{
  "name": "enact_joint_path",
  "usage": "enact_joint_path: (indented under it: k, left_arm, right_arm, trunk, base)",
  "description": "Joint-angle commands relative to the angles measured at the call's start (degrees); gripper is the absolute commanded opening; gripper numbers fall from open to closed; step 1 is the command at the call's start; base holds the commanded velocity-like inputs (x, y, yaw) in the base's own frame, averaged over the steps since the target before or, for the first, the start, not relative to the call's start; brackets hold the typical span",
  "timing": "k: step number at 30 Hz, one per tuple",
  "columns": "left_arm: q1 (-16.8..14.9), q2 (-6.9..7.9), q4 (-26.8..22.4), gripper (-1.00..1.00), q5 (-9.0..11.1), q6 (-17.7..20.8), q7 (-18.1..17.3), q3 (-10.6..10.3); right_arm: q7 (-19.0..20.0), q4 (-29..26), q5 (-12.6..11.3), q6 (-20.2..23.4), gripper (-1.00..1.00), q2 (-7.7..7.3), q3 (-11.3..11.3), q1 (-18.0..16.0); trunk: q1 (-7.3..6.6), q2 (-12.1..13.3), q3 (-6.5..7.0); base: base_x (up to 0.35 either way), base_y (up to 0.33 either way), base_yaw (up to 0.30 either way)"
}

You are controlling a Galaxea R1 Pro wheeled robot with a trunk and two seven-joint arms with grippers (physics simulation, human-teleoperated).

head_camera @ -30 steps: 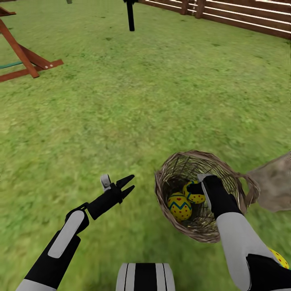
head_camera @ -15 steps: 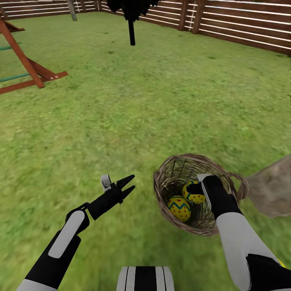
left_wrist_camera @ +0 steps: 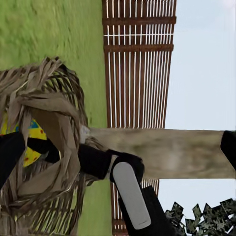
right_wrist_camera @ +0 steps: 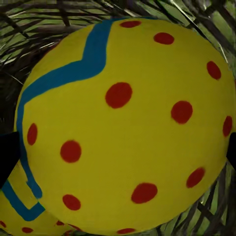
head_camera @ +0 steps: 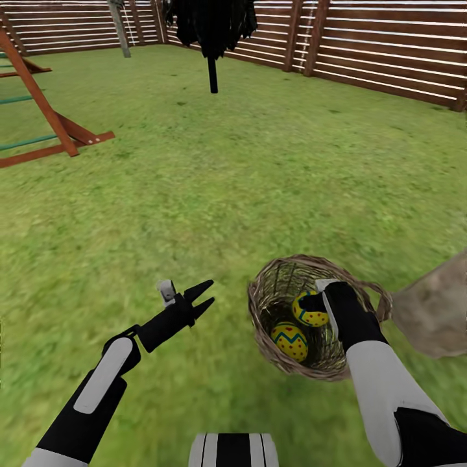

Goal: Take the three Easter eggs out of the wicker basket on the lawn in the garden, then place them on the lawn next to a single tree (choose any tree) so that all three eggs are next to the same tree and none are left in the basket.

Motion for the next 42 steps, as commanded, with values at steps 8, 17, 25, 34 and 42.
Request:
enact_joint_path:
  k: [8, 17, 25, 34, 42]
  left_arm:
    - [0.0, 2.22, 0.2, 1.0, 5.1, 0.1, 0.0, 0.4]
    - [0.0, 2.03, 1.7, 1.0, 5.1, 0.1, 0.0, 0.4]
    - [0.0, 1.96, 3.3, 1.0, 5.1, 0.1, 0.0, 0.6]
    - [0.0, 1.88, 3.3, 1.0, 5.1, 0.1, 0.0, 0.5]
    - [0.0, 1.87, 3.4, 1.0, 5.1, 0.1, 0.1, 0.5]
  right_arm:
    - [0.5, -0.1, 0.6, 0.2, -1.0, -0.07, -0.3, 0.0]
    - [22.6, -0.6, 0.6, 3.0, -1.0, -1.41, -0.4, 0.0]
    - [28.8, -0.7, 0.6, 3.3, -1.0, -2.54, -0.4, 0.0]
    - [28.9, -0.8, 0.6, 3.3, -1.0, -4.9, -0.5, 0.0]
    - [28.9, -0.8, 0.6, 3.3, -1.0, -5.81, -0.6, 0.0]
  trunk:
    - [-0.22, 0.1, 1.74]
    - [-0.45, 0.2, 3.74]
    - [-0.66, 0.3, 5.51]
    - [-0.89, 0.4, 7.5]
    - [-1.1, 0.5, 9.27]
  base:
    - [-0.134, 0.0, 0.0]
    - [0.0, 0.0, 0.0]
    - [0.0, 0.0, 0.0]
    - [0.0, 0.0, 0.0]
    - [-0.021, 0.0, 0.0]
